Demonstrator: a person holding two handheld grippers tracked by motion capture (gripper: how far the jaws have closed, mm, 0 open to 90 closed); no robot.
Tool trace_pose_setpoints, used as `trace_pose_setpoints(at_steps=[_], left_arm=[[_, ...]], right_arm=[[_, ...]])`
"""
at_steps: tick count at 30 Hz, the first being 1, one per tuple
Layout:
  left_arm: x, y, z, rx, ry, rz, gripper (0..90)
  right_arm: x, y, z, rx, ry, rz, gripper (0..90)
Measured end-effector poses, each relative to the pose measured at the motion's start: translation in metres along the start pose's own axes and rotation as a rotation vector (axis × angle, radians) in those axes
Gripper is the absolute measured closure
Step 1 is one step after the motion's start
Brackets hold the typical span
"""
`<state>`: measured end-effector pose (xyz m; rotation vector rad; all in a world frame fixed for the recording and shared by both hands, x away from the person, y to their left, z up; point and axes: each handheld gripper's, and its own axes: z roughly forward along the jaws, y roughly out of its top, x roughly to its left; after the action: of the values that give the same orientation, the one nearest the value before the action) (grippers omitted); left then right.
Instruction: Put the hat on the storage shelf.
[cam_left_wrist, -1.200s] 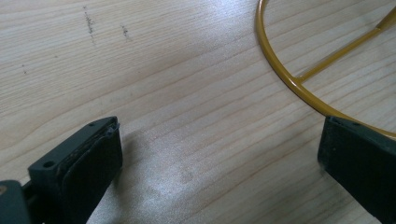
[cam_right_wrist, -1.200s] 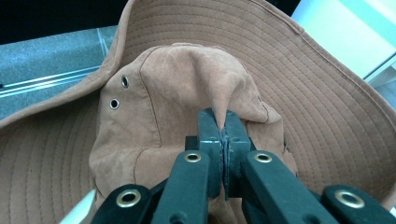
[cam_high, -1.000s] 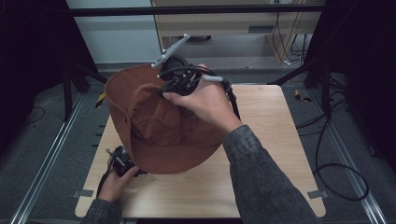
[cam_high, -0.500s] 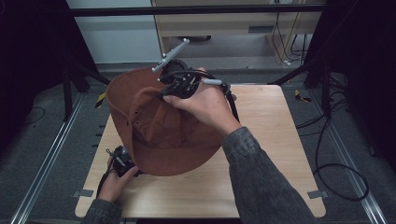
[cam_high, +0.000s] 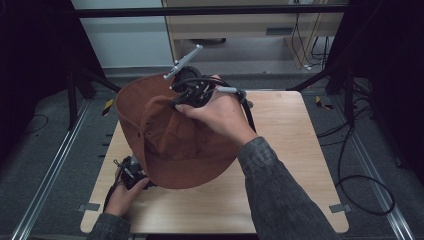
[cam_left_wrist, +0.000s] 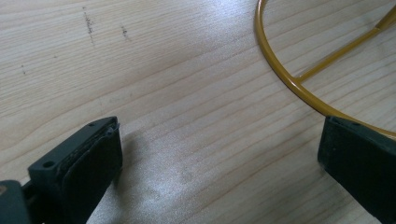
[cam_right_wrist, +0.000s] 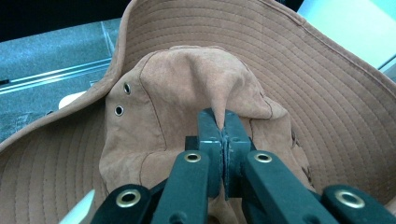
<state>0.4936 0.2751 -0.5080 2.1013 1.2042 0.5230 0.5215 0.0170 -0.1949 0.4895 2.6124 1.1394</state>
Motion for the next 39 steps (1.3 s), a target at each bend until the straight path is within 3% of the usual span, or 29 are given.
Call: trace_pose_setpoints(at_steps=[39], left_arm=[[0.0, 0.0, 0.0, -0.001, 0.0, 0.0, 0.0]], right_arm=[[0.0, -0.009, 0.015, 0.026, 0.013, 0.011, 88.4]])
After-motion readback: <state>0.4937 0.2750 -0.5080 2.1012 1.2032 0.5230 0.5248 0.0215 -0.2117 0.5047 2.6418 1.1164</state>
